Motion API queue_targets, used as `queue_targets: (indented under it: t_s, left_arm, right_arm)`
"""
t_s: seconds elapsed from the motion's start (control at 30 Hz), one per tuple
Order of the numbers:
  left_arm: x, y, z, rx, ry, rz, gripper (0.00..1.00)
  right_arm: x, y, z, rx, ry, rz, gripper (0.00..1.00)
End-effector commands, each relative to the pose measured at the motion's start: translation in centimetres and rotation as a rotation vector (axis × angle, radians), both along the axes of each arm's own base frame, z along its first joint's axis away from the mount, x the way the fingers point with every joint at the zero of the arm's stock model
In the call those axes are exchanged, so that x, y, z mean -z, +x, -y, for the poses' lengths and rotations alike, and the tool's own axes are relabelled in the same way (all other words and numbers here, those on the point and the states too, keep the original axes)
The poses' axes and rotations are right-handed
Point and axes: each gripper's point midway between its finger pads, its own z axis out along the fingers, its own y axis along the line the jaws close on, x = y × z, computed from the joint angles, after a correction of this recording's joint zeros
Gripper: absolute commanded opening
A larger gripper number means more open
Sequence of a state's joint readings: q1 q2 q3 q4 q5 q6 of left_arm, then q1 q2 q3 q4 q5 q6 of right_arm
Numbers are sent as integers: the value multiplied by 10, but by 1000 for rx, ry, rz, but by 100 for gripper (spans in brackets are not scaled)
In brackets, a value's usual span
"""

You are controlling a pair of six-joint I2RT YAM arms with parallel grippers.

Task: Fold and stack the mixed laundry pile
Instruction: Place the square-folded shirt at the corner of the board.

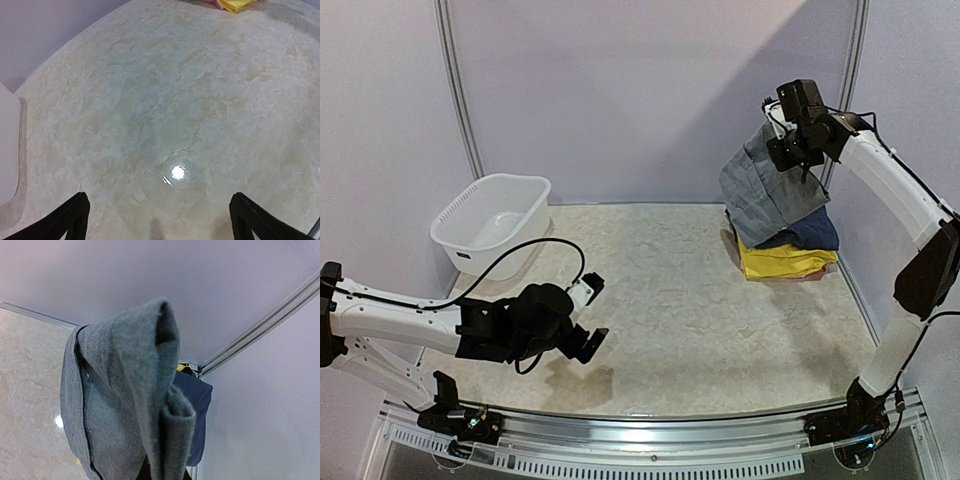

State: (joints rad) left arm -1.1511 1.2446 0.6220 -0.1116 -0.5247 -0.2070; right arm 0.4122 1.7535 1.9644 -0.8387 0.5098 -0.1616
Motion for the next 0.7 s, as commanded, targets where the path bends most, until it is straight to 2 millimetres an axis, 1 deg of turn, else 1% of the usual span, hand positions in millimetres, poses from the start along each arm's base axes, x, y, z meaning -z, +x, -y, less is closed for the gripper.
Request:
queue_targets:
  t_s: [0.0, 0.1, 0.13, 0.23, 0.33, 0.4, 0.53, 0.6, 0.67]
  left_arm:
    - [0, 4, 0, -4, -14, -2, 100]
    - [1, 4, 1, -2, -13, -5, 99]
    - [2, 4, 2, -2, -11, -5, 100]
    - [3, 4, 2, 0, -12, -8, 100]
    - [4, 4, 3, 1, -7, -11, 100]
    - [5, 4, 3, 2, -4, -12, 100]
    - [6, 4, 4, 2, -1, -12, 99]
    - [6, 4, 4, 2, 1, -12, 100]
    - [6, 4, 3, 0, 3, -10, 100]
  right_arm:
    - [-4, 18, 24, 42, 56, 34, 0]
    - [12, 33, 39, 66, 74, 10, 0]
    - [21, 40, 44, 77, 67, -2, 0]
    - [40, 55, 56, 88, 65, -28, 0]
    - [56, 70, 67, 89, 91, -42, 0]
    - [70, 79, 77, 106, 81, -59, 0]
    - [92, 92, 95, 141, 76, -84, 0]
    - [104, 96, 104, 166, 72, -100, 0]
    - [112, 98, 112, 190, 70, -110, 0]
